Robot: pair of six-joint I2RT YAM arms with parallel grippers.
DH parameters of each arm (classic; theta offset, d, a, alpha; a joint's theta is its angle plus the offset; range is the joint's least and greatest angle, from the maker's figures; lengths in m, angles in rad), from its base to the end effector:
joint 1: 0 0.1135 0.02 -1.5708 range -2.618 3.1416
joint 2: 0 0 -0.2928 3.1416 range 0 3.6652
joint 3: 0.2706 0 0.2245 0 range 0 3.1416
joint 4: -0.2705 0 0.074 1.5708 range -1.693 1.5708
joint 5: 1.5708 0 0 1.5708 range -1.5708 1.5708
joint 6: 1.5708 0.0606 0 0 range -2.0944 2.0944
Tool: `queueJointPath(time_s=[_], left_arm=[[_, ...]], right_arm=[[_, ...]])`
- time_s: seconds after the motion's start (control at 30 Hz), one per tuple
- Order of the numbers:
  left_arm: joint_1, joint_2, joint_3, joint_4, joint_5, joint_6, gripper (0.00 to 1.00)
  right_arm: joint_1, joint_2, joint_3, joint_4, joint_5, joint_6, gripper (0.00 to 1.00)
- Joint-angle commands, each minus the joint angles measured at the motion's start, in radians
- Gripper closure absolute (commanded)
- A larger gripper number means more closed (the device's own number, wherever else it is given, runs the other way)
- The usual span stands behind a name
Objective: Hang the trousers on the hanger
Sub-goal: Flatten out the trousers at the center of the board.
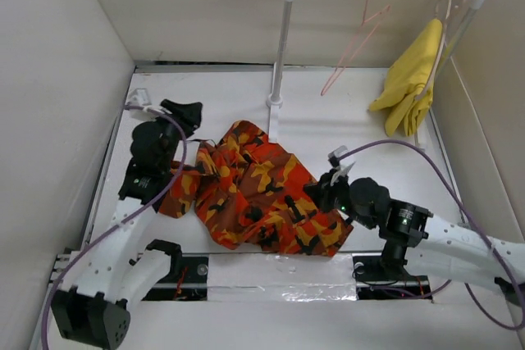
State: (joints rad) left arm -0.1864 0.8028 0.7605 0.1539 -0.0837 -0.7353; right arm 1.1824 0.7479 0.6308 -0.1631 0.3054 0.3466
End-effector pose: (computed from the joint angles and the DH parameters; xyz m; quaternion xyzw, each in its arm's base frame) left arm 0.1668 -0.0263 0.3899 -0.2105 0.6326 -0.3063 0.6795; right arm 0.0751 0.1355 0.3105 -0.2368 0.7588 0.3238 0.5132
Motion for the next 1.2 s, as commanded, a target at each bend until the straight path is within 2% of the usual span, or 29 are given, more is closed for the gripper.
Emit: queueJointPath(time_s=[0.0,0.03,0.07,0.1,0.13,0.17,0.23,0.3,0.33,0.4,0.43,0.53,0.6,0.63,0.7,0.73,0.83,0.97,1.0,1.1,1.13,1.17], left_arm=[[-0.112,0.139,-0.030,0.122,0.122,0.045,0.62],[-0.149,0.174,-0.035,0.142,0.122,0.051,0.63],[-0.229,0.234,-0.041,0.160,0.118,0.068,0.63],[-0.266,0.258,-0.041,0.186,0.108,0.074,0.63],[-0.294,0.283,-0.044,0.206,0.120,0.079,0.63],[-0.310,0.321,-0.058,0.232,0.152,0.085,0.62],[-0.321,0.352,-0.081,0.312,0.272,0.088,0.61],[-0.340,0.397,-0.107,0.342,0.349,0.128,0.59],[-0.350,0.407,-0.112,0.339,0.386,0.145,0.59],[-0.381,0.432,-0.127,0.337,0.421,0.184,0.59],[-0.433,0.440,-0.130,0.332,0.442,0.213,0.58],[-0.571,0.487,-0.119,0.309,0.450,0.273,0.55],[-0.622,0.532,-0.128,0.322,0.467,0.278,0.55],[-0.639,0.547,-0.136,0.353,0.492,0.278,0.55],[-0.676,0.582,-0.159,0.390,0.502,0.267,0.55],[-0.686,0.593,-0.171,0.406,0.510,0.263,0.56],[-0.749,0.631,-0.197,0.441,0.518,0.249,0.58],[-0.855,0.690,-0.210,0.528,0.541,0.195,0.63],[-0.883,0.699,-0.204,0.555,0.544,0.183,0.63],[-1.002,0.748,-0.144,0.564,0.490,0.171,0.64],[-1.051,0.771,-0.124,0.591,0.489,0.159,0.64],[-1.071,0.826,-0.083,0.614,0.493,0.148,0.63]], right_arm=[[-0.142,-0.025,-0.113,-0.133,0.095,0.172,0.96],[-0.177,-0.030,-0.138,-0.130,0.072,0.189,0.79],[-0.238,-0.035,-0.163,-0.125,0.037,0.233,0.69],[-0.263,-0.042,-0.186,-0.124,0.018,0.256,0.61],[-0.285,-0.048,-0.224,-0.128,0.006,0.275,0.44],[-0.318,-0.054,-0.242,-0.142,-0.011,0.325,0.37],[-0.342,-0.076,-0.282,-0.127,-0.028,0.354,0.24],[-0.354,-0.088,-0.338,-0.102,-0.040,0.393,0.20],[-0.366,-0.090,-0.353,-0.101,-0.042,0.410,0.14],[-0.389,-0.078,-0.387,-0.072,-0.084,0.416,0.12],[-0.389,-0.065,-0.394,-0.061,-0.101,0.419,0.12],[-0.400,0.007,-0.419,0.000,-0.160,0.425,0.15],[-0.400,0.073,-0.424,0.036,-0.192,0.425,0.18],[-0.400,0.093,-0.421,0.042,-0.198,0.428,0.42],[-0.400,0.128,-0.411,0.056,-0.184,0.427,0.77],[-0.400,0.128,-0.396,0.051,-0.166,0.425,0.99],[-0.440,0.091,-0.350,0.027,-0.045,0.375,1.00],[-0.622,0.108,-0.288,0.123,-0.081,0.245,1.00],[-0.688,0.126,-0.260,0.131,-0.101,0.217,1.00],[-0.774,0.232,-0.153,0.187,-0.074,0.097,1.00],[-0.846,0.270,-0.123,0.201,-0.074,0.069,1.00],[-0.884,0.356,-0.096,0.230,-0.083,0.025,1.00]])
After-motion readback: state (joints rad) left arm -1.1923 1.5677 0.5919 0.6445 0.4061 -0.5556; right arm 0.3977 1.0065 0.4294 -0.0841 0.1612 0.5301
